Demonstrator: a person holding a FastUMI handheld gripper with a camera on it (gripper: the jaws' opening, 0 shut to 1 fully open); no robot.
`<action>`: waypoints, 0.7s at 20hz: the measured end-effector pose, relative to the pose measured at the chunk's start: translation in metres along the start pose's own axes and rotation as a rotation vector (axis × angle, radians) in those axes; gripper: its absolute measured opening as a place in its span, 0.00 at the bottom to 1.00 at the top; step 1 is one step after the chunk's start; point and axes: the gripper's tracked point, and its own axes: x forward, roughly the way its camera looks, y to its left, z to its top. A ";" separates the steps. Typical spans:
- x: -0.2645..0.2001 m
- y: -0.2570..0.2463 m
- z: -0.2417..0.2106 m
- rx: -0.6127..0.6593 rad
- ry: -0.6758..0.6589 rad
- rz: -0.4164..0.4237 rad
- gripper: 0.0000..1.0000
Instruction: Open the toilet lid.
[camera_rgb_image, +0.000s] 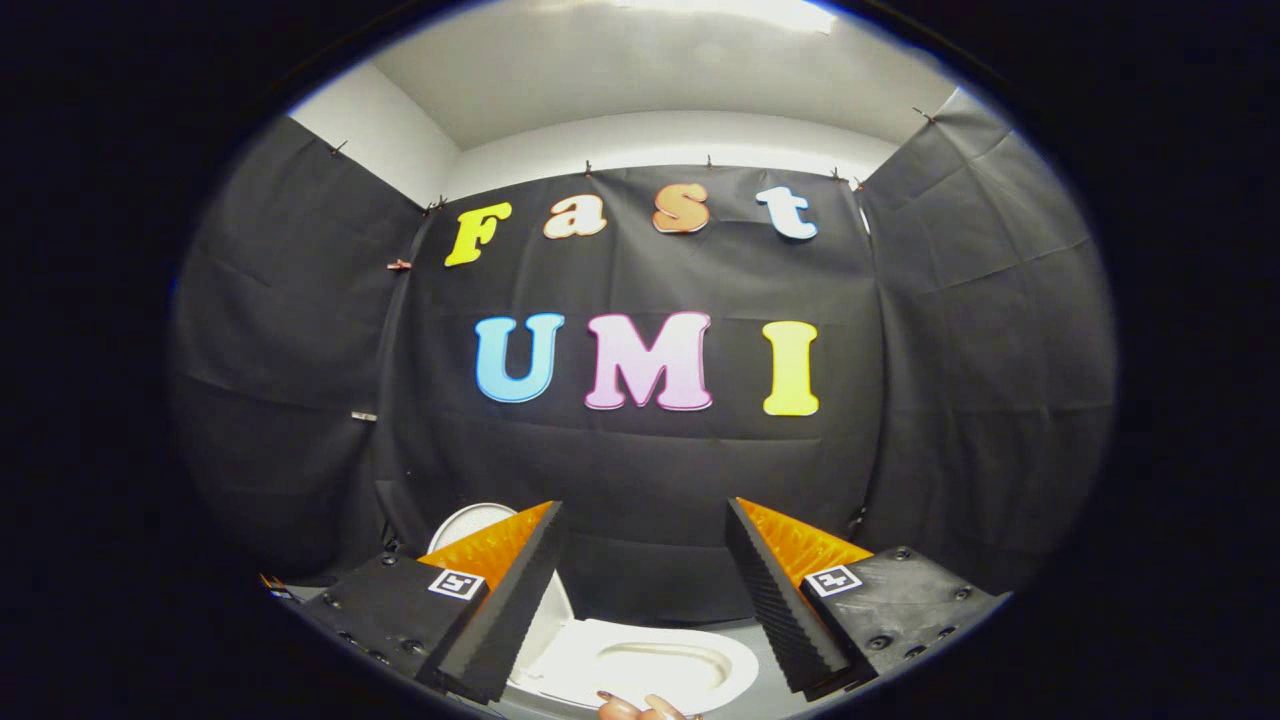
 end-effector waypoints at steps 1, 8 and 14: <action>-0.007 -0.015 0.006 0.000 -0.008 -0.020 1.00; -0.051 -0.088 0.025 -0.024 -0.023 -0.110 1.00; -0.055 -0.102 0.023 0.030 -0.011 -0.075 1.00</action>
